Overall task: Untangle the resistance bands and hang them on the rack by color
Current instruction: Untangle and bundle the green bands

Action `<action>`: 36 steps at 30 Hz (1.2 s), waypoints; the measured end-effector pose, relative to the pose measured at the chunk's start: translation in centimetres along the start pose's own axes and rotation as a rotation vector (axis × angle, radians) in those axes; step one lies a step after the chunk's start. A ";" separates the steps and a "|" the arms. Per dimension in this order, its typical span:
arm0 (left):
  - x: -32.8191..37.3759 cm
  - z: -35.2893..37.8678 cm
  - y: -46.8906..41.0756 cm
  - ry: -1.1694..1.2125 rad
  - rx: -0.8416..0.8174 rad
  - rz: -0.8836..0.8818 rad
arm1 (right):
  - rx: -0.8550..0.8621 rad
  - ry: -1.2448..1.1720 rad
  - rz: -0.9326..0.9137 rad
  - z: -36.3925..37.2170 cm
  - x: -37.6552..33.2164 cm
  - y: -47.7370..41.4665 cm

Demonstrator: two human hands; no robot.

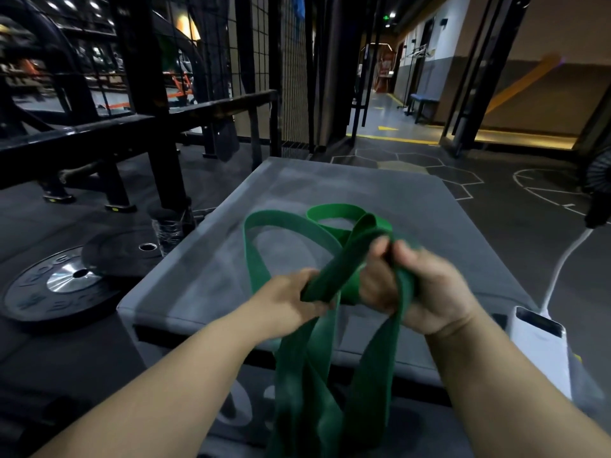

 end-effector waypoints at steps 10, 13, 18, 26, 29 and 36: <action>-2.3 4.4 1.3 0.019 -0.329 -0.201 | 0.151 -0.201 -0.256 -2.4 -6.6 1.7; -3.5 4.5 1.8 -0.039 -0.443 -0.257 | 0.156 -0.215 -0.289 -2.7 -9.1 2.5; -3.6 3.6 2.0 -0.128 -0.487 -0.258 | 0.232 -0.003 -0.468 -3.7 -11.0 4.8; -0.7 0.9 1.9 0.306 -0.403 -0.171 | 0.392 0.287 -0.472 -3.5 -11.1 5.3; 2.2 -0.3 2.1 0.577 -0.327 -0.067 | 0.496 0.391 -0.338 -4.0 -9.0 4.3; 5.3 -1.5 2.8 0.801 -0.323 0.147 | 0.296 0.850 0.012 -1.5 -2.1 1.4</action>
Point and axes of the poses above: each hand's wrist, its own y-axis away from the middle knuckle, its own z-axis out of the palm, x = y × z, the point moved 7 cm from there along -y, towards the middle knuckle, and after that the axes turned 5 degrees about x, right-handed, at the moved point
